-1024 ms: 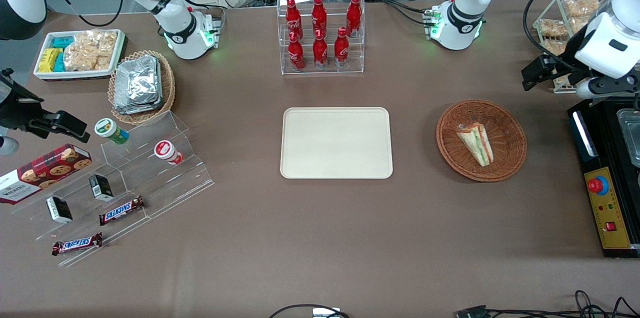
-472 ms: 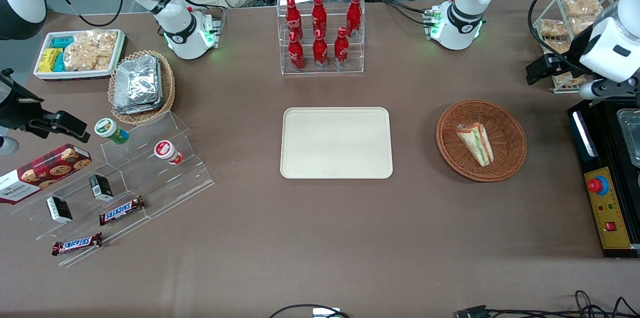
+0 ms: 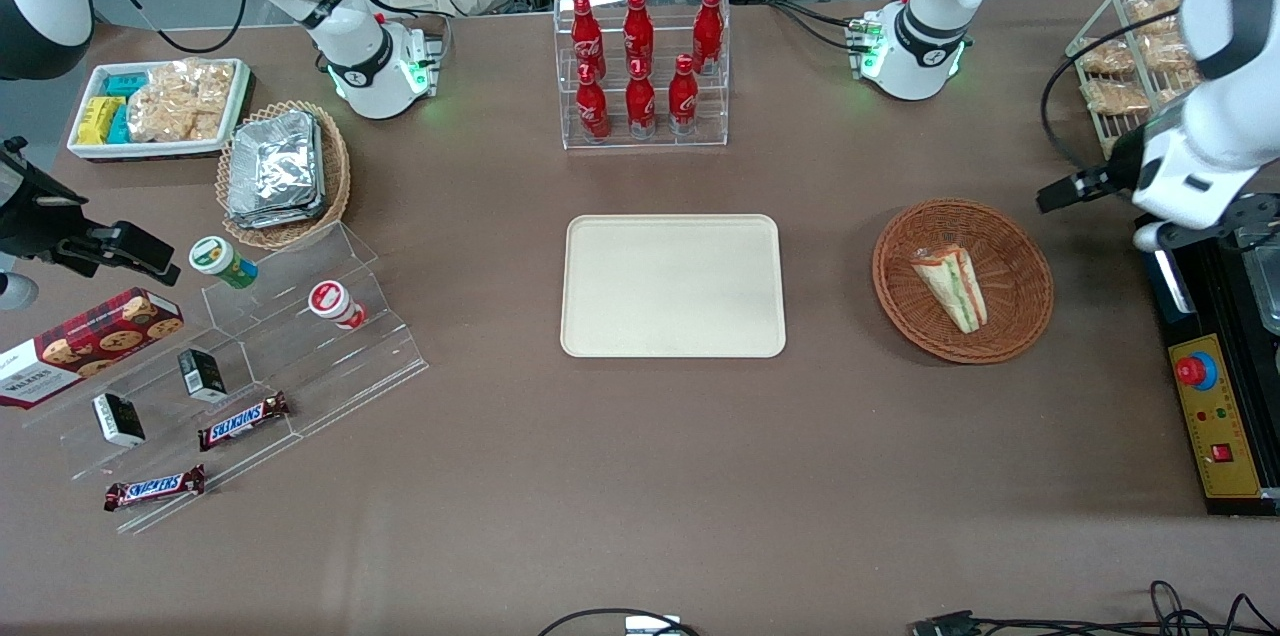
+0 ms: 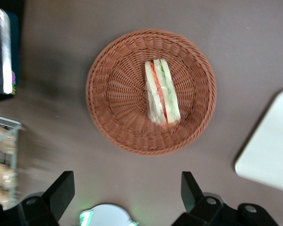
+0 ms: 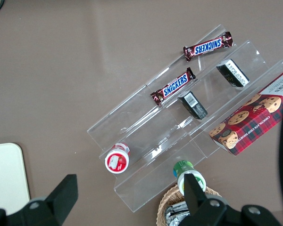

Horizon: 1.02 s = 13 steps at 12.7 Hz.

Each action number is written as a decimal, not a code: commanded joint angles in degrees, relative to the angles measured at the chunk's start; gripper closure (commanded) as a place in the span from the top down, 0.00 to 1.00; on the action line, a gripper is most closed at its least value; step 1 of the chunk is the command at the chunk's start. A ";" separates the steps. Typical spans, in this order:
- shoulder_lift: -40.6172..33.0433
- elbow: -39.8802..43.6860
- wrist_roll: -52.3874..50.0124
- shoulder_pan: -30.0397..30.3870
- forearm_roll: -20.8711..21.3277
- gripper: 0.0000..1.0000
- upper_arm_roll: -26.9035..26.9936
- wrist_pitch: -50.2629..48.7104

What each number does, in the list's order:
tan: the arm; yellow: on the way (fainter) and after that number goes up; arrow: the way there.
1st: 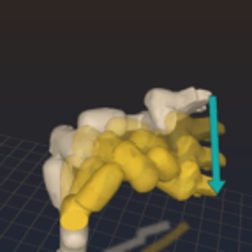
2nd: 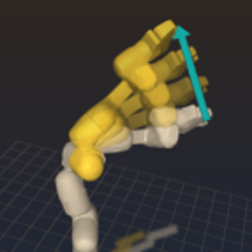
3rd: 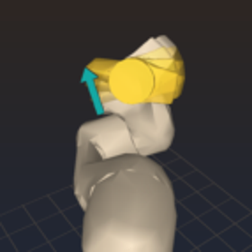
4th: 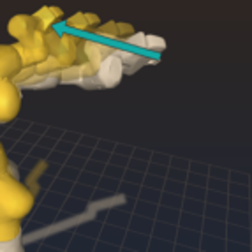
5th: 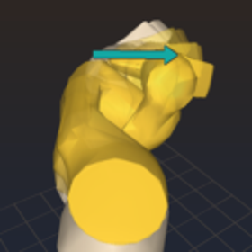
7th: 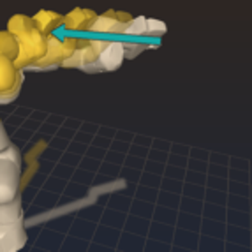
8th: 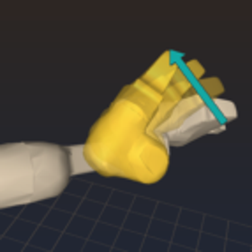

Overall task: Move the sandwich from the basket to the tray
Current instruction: 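Lower the open left gripper around the wrapped sandwich and close it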

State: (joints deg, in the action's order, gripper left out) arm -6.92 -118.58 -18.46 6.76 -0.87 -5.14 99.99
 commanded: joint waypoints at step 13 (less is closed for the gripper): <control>16.93 -17.92 -15.11 -1.57 0.25 0.97 -2.42 41.16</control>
State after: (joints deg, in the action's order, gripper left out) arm 9.46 -136.62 -31.29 6.13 -1.03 -7.40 139.87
